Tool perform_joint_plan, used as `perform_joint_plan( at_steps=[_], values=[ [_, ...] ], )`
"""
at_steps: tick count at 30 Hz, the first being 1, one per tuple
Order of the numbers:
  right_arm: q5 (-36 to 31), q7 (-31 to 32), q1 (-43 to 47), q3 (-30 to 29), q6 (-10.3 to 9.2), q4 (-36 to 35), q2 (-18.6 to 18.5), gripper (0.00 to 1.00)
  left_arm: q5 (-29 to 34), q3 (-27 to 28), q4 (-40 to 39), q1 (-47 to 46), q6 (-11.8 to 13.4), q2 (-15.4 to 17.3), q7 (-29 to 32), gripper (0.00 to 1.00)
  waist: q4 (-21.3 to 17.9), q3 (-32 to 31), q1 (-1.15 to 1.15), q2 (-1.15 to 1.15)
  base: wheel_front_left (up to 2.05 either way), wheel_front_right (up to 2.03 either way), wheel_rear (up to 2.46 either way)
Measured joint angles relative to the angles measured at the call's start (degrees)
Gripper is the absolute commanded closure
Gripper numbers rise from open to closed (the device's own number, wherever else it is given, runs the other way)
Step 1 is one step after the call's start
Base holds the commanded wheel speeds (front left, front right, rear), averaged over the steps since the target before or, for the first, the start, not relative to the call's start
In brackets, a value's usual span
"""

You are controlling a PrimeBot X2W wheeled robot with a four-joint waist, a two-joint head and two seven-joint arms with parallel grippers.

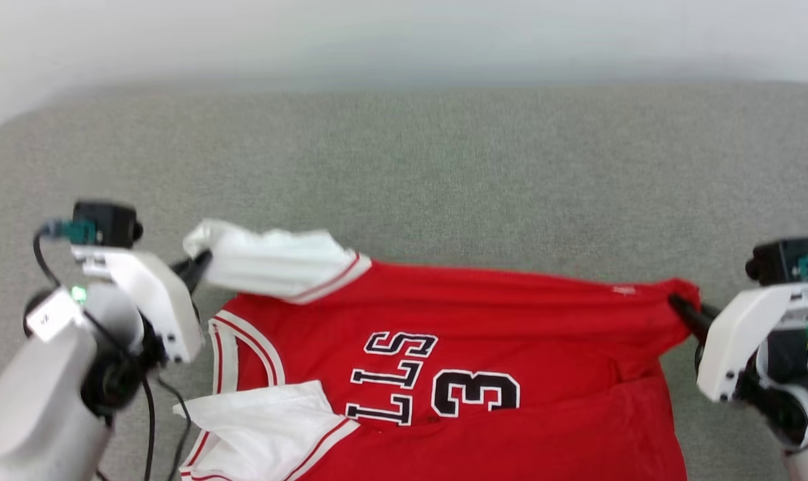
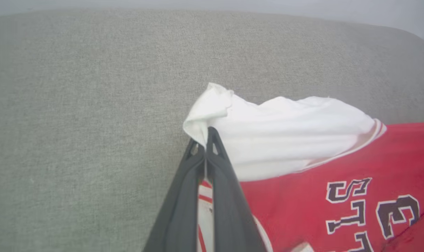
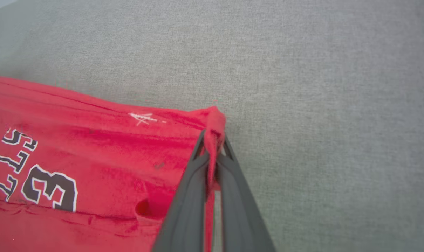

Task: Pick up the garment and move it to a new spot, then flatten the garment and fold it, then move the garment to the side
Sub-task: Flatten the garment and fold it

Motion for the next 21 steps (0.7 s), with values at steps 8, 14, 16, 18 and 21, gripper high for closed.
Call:
perform_joint_plan(
  at_steps=[8, 14, 16, 18, 21],
  values=[
    [0.0, -5.9, 8.8, -0.6, -0.01, 0.9, 2.5, 1.0, -1.6, 0.5, -7.0, 15.2, 3.2, 0.7, -5.2, 1.0, 0.5, -5.2, -0.01, 0.0, 0.0, 0.0, 0.0],
    [-0.1, -9.2, 13.2, -0.5, -0.01, 2.0, 4.3, 1.0, -3.5, 0.6, -9.6, 25.2, 5.6, 0.2, -7.9, 1.0, 0.2, -7.2, -0.01, 0.0, 0.0, 0.0, 0.0],
    [0.0, -10.7, 15.2, -0.3, -0.01, 3.4, 5.0, 1.0, -3.9, -0.3, -9.1, 29.1, 6.2, -0.8, -8.7, 1.0, 0.0, -7.9, -0.01, 0.0, 0.0, 0.0, 0.0],
    [0.1, -10.7, 15.6, 0.2, -0.02, 4.5, 5.3, 1.0, -4.0, -0.7, -8.4, 29.7, 6.2, -1.5, -9.3, 1.0, -0.1, -8.0, -0.01, 0.0, 0.0, 0.0, 0.0],
    [0.0, -11.5, 15.5, 0.7, -0.02, 5.9, 5.4, 1.0, -4.1, -1.5, -6.8, 29.9, 5.9, -2.8, -9.5, 1.0, -0.3, -7.9, -0.01, 0.0, 0.0, 0.0, 0.0]
  ],
)
